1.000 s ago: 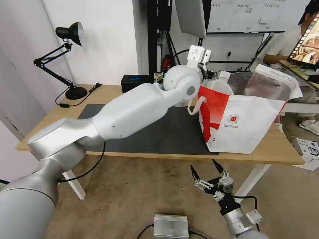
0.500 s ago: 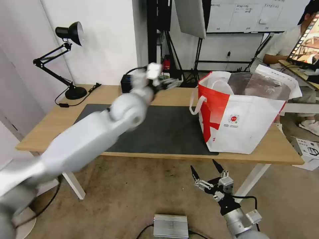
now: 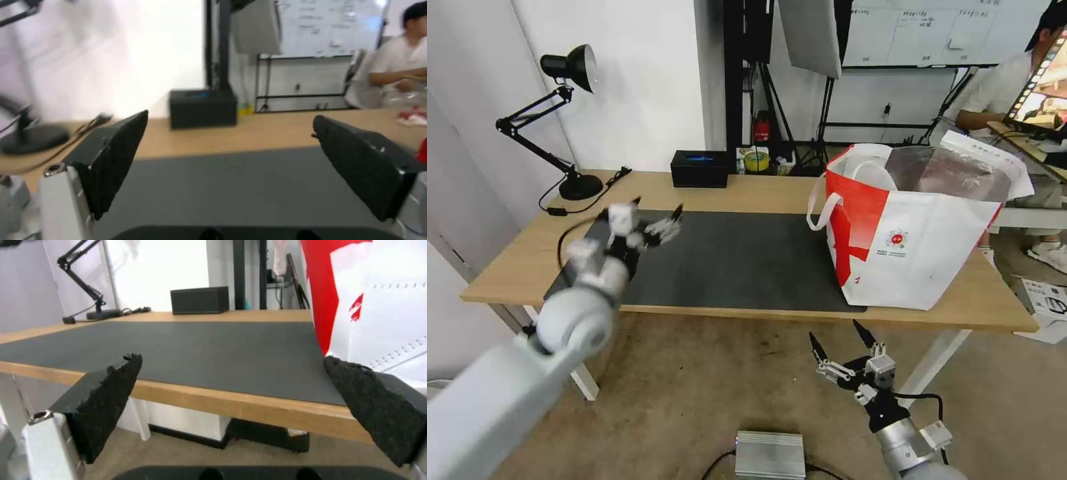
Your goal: Pick up the trash from the table and place it into the takeout bag.
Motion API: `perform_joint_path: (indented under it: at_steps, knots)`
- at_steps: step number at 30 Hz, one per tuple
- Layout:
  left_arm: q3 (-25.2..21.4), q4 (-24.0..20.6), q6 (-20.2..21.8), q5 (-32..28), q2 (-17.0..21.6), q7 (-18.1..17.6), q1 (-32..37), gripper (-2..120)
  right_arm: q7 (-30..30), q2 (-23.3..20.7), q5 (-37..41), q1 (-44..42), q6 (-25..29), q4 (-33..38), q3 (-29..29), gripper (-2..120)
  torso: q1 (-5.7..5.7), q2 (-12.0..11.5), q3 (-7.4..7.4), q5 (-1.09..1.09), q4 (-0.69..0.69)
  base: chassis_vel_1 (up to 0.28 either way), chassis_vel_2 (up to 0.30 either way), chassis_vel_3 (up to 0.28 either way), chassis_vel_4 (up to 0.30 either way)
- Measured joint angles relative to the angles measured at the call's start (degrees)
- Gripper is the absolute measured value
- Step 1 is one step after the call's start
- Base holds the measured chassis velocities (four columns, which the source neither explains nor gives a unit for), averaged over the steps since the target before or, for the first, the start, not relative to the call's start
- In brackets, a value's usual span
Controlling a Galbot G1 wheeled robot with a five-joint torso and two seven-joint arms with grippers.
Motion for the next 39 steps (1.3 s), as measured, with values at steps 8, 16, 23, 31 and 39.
perform_joint_path:
  at_steps: [8, 16, 23, 31, 39]
  knots:
    - [-7.53, 1.15, -4.36, 5.96, -4.89, 2.6, 13.21, 100, 0.01, 0.0, 0.0, 0.0, 0.0, 0.0, 0.0, 100, 0.0, 0.0, 0.0, 0.01, -0.01, 0.0, 0.0, 0.0, 0.0]
    - [-13.87, 1.51, -6.71, 7.42, -7.36, 5.62, 22.38, 100, 0.0, 0.0, 0.0, 0.0, 0.0, 0.0, 0.0, 100, 0.0, 0.0, 0.0, 0.03, -0.01, 0.0, 0.0, 0.0, 0.0]
    - [-15.77, 1.59, -8.22, 7.84, -9.06, 7.0, 26.84, 100, 0.0, 0.0, 0.0, 0.0, 0.0, 0.0, 0.0, 100, 0.0, 0.0, 0.0, 0.02, -0.01, 0.0, 0.0, 0.0, 0.0]
    - [-16.73, 1.69, -9.71, 8.51, -10.19, 7.67, 29.34, 100, 0.0, 0.0, 0.0, 0.0, 0.0, 0.0, 0.0, 100, 0.01, 0.0, 0.0, 0.01, -0.01, 0.0, 0.0, 0.0, 0.0]
    - [-16.91, 1.65, -11.06, 9.31, -10.32, 7.68, 31.3, 100, 0.01, 0.0, 0.0, 0.0, 0.0, 0.0, 0.0, 100, 0.0, 0.0, 0.01, 0.02, -0.01, 0.0, 0.0, 0.0, 0.0]
